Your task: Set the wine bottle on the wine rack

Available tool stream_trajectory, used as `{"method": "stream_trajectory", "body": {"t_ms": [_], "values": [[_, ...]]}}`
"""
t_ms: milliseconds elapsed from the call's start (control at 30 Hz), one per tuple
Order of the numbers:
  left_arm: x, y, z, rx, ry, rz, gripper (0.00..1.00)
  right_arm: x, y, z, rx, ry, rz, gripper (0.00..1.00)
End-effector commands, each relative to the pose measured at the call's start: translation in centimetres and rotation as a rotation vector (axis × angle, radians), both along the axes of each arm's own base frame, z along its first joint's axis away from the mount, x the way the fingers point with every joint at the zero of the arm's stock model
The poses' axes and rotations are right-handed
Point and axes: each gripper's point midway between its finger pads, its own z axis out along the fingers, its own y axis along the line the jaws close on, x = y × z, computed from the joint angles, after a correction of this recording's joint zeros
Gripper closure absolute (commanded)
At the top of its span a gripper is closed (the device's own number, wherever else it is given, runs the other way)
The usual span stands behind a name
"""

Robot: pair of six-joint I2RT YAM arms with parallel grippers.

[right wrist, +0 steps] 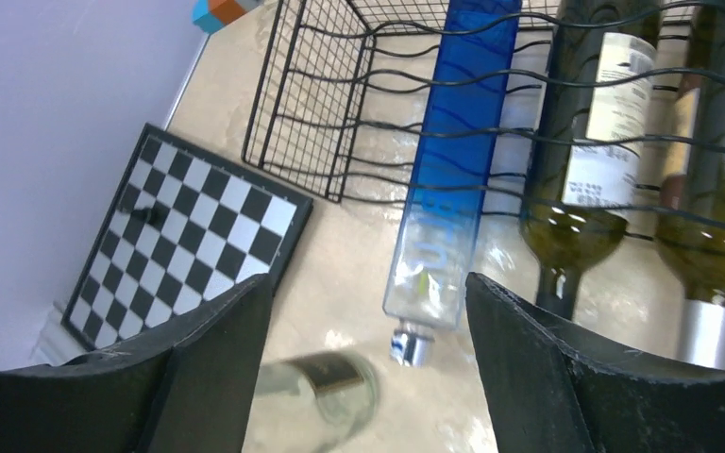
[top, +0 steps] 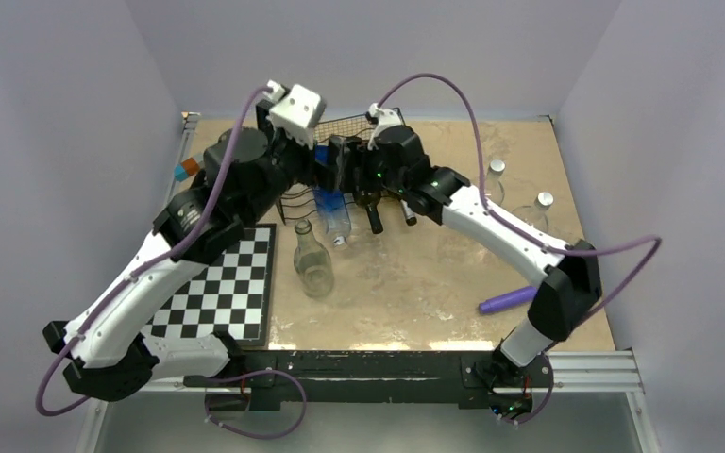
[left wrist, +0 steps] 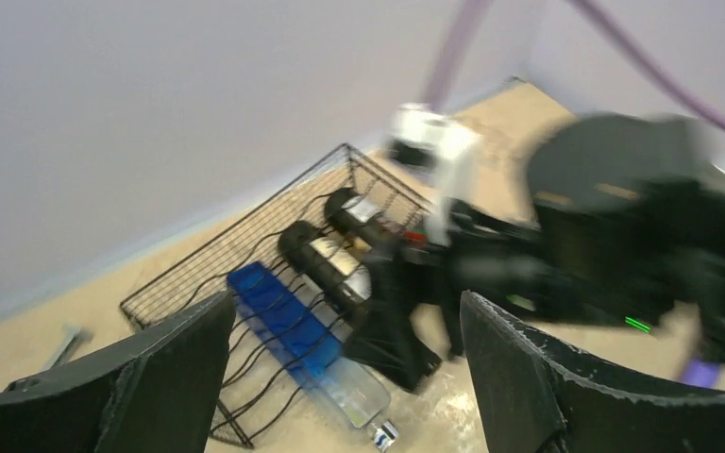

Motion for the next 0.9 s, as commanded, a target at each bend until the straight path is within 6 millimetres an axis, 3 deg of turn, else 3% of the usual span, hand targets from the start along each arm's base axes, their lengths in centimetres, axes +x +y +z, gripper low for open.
{"method": "stream_trajectory", "body": {"t_ms": [0,100,200,433,700,867], "values": [[4.1,5.0,-2.3,-0.063,0.223,0.311,0.10,-3.5,-3.1,1.0,-0.051,-0.004,0.112,0.23],[5.8,6.6,-3.6,-0.177,0.298,0.366,0.10,-5.2,-5.3,1.2,-0.068,0.041,0.121,0.25],[7.6,8.5,-5.4,-0.261,0.365,0.445,0.11,-7.4,-6.2,1.5,-0.094,0.059,0.199,0.28],[10.1,13.2,-14.3,-0.288,0.537,0.714,0.16,-9.5,-7.5,3.1,-0.092,0.047,0.229,0.30],[13.5,15.0,-23.0,-0.258,0.662,0.756,0.22,-10.0,-8.8,4.9,-0.142,0.066,0.207,0.34],[15.3,13.0,-26.6,-0.237,0.745,0.660,0.21,-10.0,-9.5,5.3,-0.170,0.078,0.185,0.35]]}}
